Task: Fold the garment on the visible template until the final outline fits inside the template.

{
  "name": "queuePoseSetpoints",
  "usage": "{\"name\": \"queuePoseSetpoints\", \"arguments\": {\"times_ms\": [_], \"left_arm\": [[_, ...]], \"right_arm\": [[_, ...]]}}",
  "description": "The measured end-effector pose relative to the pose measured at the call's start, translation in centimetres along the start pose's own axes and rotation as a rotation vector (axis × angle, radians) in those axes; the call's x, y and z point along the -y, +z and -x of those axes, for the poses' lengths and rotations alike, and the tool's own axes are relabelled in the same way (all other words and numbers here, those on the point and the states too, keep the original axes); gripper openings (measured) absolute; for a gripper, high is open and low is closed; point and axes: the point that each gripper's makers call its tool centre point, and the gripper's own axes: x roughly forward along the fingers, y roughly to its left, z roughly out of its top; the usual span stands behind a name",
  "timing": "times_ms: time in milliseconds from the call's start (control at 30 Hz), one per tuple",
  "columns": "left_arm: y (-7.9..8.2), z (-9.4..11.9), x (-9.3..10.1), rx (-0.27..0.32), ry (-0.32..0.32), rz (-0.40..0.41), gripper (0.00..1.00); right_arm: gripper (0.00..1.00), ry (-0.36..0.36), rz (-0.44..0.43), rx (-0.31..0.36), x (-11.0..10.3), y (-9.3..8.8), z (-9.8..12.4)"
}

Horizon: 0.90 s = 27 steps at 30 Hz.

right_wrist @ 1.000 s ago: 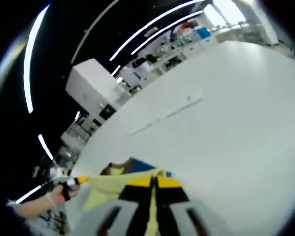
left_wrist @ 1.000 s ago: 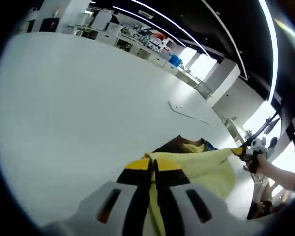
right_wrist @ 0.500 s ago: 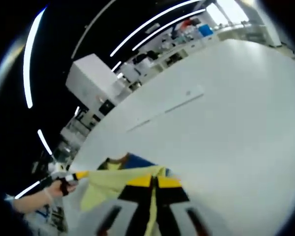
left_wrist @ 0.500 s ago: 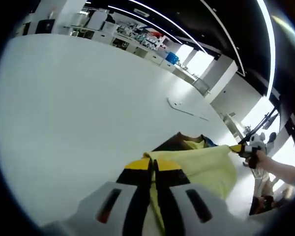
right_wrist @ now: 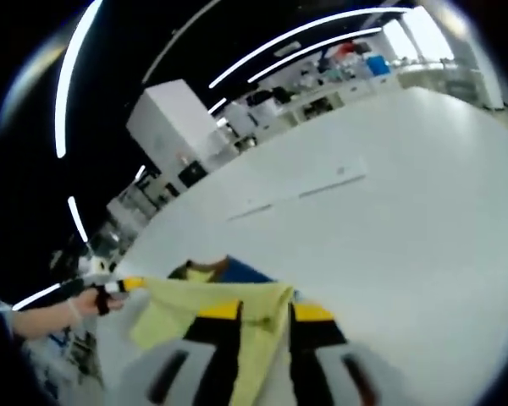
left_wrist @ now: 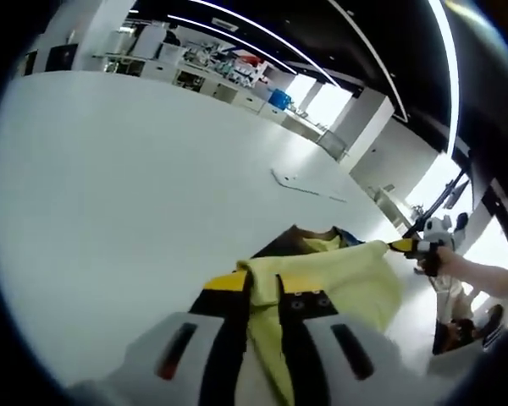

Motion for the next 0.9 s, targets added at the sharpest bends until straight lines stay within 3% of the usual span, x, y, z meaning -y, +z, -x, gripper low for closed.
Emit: {"name": "queuePoseSetpoints", "arguments": {"times_ms": [133,267,300,433,567,700,900], "left_arm": [[-0.8,0.3,1.1,-0.018,-0.031,-0.079,0.28],[-1.0,0.2,1.4,-0.038,-0.040,-0.135,0.59],[-1.1,0.5,1.8,-0.040,-0.047,-0.168,0.61],[-1.0,0.7,2.3,-0.044,-0.075,-0.169,0.74],[-1.7,1.0,3.2,-0.084,-0.121,-0.229,0.92],[-2.6,1.3,3.9,-0.128,-0.154,-0.276,0.99],[-3.7,2.0,4.8,-0.152,-0.191,-0.280,0.99]], "right_arm": [[0.38,0.029,0.078,-0.016,-0.7,-0.3,0.3],[0.58,0.044,0.159,-0.030,-0.8,-0.4,0.4],[0.63,0.054,0.174,-0.035,-0.8,-0.4,0.3],[0.78,0.070,0.227,-0.066,-0.7,-1.0,0.2],[0.86,0.088,0.258,-0.100,-1.1,-1.8,0.3],[0.99,0.110,0.303,-0.120,-1.8,-2.5,0.3],[0.99,0.125,0.324,-0.124,-2.7,-2.8,0.3]]}}
